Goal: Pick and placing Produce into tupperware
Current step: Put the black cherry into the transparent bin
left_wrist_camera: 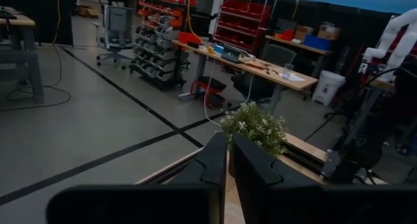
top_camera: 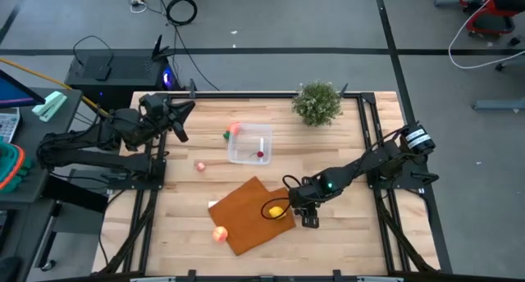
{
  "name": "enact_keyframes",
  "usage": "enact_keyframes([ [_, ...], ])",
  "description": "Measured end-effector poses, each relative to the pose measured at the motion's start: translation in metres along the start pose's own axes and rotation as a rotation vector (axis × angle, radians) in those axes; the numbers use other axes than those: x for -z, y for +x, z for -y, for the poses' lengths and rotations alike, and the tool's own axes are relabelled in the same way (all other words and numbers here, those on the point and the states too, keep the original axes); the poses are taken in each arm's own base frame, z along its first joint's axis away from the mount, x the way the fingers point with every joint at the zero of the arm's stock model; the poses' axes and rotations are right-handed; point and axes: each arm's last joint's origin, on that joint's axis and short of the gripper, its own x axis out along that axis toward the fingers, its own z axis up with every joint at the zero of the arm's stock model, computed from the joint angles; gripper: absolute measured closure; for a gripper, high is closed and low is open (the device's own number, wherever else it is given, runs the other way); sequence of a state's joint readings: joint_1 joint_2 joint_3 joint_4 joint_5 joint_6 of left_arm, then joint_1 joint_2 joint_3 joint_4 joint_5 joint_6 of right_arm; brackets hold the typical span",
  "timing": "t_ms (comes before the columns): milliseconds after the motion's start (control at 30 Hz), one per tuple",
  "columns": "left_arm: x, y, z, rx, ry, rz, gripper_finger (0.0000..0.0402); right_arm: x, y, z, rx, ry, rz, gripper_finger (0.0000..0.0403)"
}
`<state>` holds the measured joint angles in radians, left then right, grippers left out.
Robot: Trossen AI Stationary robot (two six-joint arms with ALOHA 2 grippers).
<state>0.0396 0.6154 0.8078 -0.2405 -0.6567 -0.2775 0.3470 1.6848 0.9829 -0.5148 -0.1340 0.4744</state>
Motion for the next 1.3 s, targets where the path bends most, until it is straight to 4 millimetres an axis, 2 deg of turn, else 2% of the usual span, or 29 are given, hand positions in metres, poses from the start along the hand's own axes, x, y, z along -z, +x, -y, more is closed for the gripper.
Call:
enact_keyframes([
  [1300, 0.0, 0.0, 0.0, 0.001, 0.001, 0.003, 0.0369, -0.004, 0.011, 0.0, -0.05, -0.001, -0.015, 0.0213],
])
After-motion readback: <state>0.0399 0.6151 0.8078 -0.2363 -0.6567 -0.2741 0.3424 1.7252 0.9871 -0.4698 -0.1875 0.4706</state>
